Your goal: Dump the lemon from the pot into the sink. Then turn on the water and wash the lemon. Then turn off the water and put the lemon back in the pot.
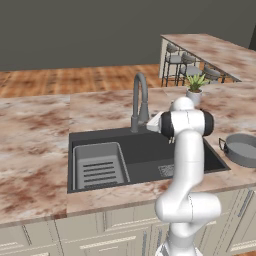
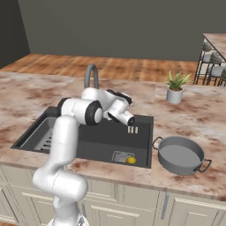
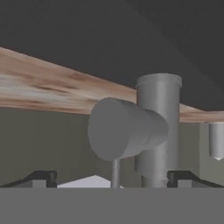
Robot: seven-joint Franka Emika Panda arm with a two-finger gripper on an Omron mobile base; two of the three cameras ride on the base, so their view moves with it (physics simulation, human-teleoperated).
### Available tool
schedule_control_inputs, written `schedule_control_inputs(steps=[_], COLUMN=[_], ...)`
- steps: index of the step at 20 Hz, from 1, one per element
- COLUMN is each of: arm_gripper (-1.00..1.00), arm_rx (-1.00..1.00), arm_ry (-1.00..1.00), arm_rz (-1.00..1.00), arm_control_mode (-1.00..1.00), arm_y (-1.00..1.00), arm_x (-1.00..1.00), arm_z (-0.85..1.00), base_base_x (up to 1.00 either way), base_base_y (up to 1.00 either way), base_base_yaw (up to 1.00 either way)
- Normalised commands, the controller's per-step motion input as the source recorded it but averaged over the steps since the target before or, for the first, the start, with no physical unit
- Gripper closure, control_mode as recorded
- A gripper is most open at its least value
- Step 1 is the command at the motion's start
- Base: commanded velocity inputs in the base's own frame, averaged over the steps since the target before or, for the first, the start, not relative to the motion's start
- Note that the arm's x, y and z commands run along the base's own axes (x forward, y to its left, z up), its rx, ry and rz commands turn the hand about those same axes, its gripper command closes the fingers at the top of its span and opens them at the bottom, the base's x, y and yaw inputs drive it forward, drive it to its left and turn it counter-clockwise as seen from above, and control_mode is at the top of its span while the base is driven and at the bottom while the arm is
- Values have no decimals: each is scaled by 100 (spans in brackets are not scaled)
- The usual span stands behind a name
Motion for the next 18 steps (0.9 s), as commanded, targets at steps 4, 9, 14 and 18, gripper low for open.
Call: schedule_control_inputs(steps=[4, 9, 14, 18], arm_gripper=[-100, -100, -100, -100], arm_rx=[0, 0, 0, 0], arm_ry=[-2, -1, -4, -5], arm_rz=[0, 0, 0, 0], arm_control_mode=[-100, -100, -100, -100], arm_y=[0, 0, 2, 6], arm_x=[24, 22, 5, 0], arm_z=[-11, -5, 0, 0], base_base_x=[0, 0, 0, 0], base_base_y=[0, 0, 0, 0], base_base_yaw=[0, 0, 0, 0])
